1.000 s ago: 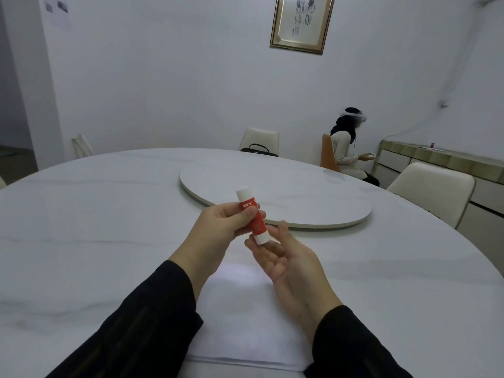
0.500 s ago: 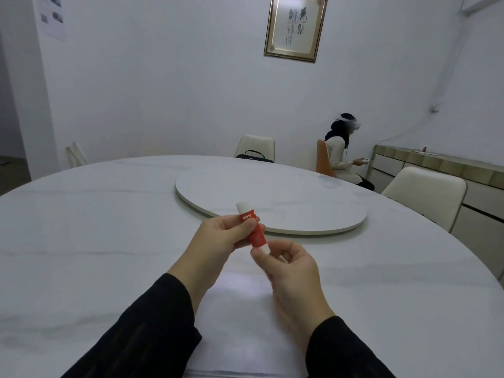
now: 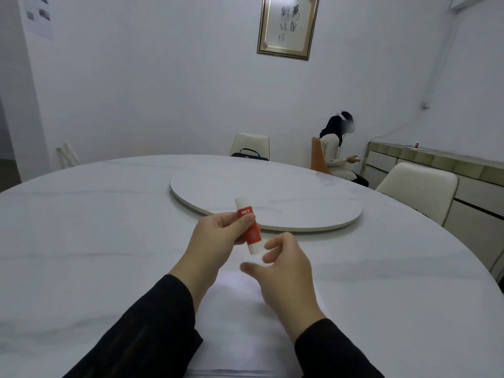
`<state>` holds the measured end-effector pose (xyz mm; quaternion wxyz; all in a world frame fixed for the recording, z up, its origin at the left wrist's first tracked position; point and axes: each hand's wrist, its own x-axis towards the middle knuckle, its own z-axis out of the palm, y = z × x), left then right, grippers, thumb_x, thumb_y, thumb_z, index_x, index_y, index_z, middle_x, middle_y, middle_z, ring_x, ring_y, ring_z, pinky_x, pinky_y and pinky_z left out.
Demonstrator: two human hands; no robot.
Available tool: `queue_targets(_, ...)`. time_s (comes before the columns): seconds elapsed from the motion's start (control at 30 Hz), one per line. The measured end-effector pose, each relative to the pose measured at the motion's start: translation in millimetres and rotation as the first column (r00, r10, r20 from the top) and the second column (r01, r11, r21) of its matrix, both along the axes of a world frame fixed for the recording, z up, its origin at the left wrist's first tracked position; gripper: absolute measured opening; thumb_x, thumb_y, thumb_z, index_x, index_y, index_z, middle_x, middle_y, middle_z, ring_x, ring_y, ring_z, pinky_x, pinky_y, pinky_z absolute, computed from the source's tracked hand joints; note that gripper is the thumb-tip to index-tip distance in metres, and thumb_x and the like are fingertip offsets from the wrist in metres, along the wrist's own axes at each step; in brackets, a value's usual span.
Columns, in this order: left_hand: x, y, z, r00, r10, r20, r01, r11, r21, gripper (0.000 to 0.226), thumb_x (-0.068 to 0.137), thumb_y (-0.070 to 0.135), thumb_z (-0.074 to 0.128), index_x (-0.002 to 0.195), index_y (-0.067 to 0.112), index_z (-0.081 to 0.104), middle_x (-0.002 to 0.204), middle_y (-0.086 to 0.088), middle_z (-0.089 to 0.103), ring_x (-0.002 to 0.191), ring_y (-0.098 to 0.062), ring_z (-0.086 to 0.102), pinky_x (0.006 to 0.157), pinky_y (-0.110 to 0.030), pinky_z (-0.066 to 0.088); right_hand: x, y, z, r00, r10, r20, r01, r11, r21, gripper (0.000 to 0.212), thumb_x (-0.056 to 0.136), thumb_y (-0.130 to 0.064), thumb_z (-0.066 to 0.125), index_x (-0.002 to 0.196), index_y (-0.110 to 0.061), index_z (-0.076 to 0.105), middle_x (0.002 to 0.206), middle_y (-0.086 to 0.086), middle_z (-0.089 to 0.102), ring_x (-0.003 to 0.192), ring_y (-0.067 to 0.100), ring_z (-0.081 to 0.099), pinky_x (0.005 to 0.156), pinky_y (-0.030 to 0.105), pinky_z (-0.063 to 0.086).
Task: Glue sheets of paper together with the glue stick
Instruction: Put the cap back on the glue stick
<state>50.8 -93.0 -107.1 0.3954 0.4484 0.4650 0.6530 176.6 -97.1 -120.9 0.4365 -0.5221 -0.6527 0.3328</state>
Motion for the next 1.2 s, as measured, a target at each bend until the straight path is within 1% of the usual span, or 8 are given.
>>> queue_targets(0.17,-9,9,-6,0.988,0.154,0.028,-0.154,0.988,-0.028,0.017,0.091,0.027,0.058,0.084,0.015,0.068,0.087,-0.009,0.071,0.085,-0.024,0.067,0.087,-0.038,0.054,9,36,19,0.846,-0.022,0.534,-0.026,0.996,0.083,0.039,0.093,-0.010,0.051,0.132,-0.012,0.044,0.138,0.007,0.043,0.118,0.023,0.052,0.087,0.025,0.041)
queue_targets(0.33,-6,10,-12,0.995,0.089,0.034,-0.087,0.995,-0.056,0.022,0.096,0.024,0.050,0.082,0.014,0.065,0.074,-0.004,0.069,0.064,-0.023,0.066,0.073,-0.038,0.053,-3,91,-1,0.707,0.244,0.663,-0.353,0.935,0.033,0.063,0.090,0.006,0.039,0.147,-0.022,0.034,0.159,-0.003,0.021,0.142,0.017,0.029,0.116,0.027,0.024)
queue_targets(0.43,-7,13,-15,0.998,0.067,-0.008,-0.068,0.997,-0.041,0.026,0.097,0.024,0.048,0.080,0.017,0.067,0.063,0.005,0.072,0.065,-0.020,0.065,0.072,-0.036,0.049,-11,109,-25,0.679,0.278,0.679,-0.437,0.897,0.070,0.053,0.091,0.001,0.044,0.139,-0.019,0.048,0.153,-0.003,0.035,0.139,0.017,0.036,0.114,0.026,0.029)
queue_targets(0.6,-6,18,-20,0.997,0.044,-0.069,-0.048,0.997,-0.053,0.026,0.099,0.024,0.042,0.089,0.020,0.066,0.064,0.010,0.072,0.062,-0.014,0.063,0.074,-0.034,0.046,-11,110,-28,0.838,0.127,0.530,-0.285,0.931,0.228,0.035,0.088,0.004,0.049,0.113,-0.014,0.066,0.115,0.000,0.060,0.089,0.009,0.058,0.079,0.012,0.040)
queue_targets(0.7,-5,20,-22,0.998,0.022,-0.062,-0.027,0.997,-0.069,0.028,0.100,0.024,0.039,0.093,0.018,0.066,0.069,0.006,0.068,0.060,-0.015,0.059,0.074,-0.032,0.043,2,102,-6,0.996,0.077,0.049,-0.085,0.979,0.185,0.027,0.086,-0.008,0.065,0.111,-0.017,0.064,0.111,-0.001,0.063,0.090,0.012,0.061,0.079,0.020,0.046)
queue_targets(0.8,-3,19,-23,0.995,-0.026,-0.096,0.019,0.997,-0.080,0.033,0.101,0.026,0.036,0.093,0.020,0.067,0.077,0.001,0.065,0.064,-0.015,0.058,0.074,-0.029,0.043,13,82,25,0.881,0.133,-0.454,-0.086,0.989,0.122,0.018,0.081,-0.012,0.072,0.098,-0.017,0.067,0.097,0.000,0.070,0.089,0.016,0.067,0.077,0.022,0.052)
queue_targets(1.07,1,14,-25,0.977,-0.164,-0.133,0.157,0.986,-0.060,0.033,0.101,0.025,0.035,0.095,0.019,0.067,0.074,0.005,0.067,0.067,-0.015,0.059,0.078,-0.034,0.044,3,54,38,0.873,0.314,-0.374,-0.276,0.949,0.153,0.018,0.082,-0.006,0.069,0.097,-0.016,0.074,0.089,-0.002,0.075,0.082,0.004,0.070,0.070,0.012,0.054)
queue_targets(1.2,4,14,-25,0.974,-0.168,-0.154,0.169,0.986,-0.006,0.035,0.101,0.026,0.034,0.094,0.019,0.067,0.076,0.005,0.066,0.069,-0.014,0.058,0.080,-0.035,0.044,-1,52,37,0.893,0.315,-0.321,-0.282,0.948,0.146,0.014,0.075,-0.012,0.077,0.088,-0.015,0.072,0.071,0.004,0.065,0.068,0.014,0.065,0.067,0.023,0.058)
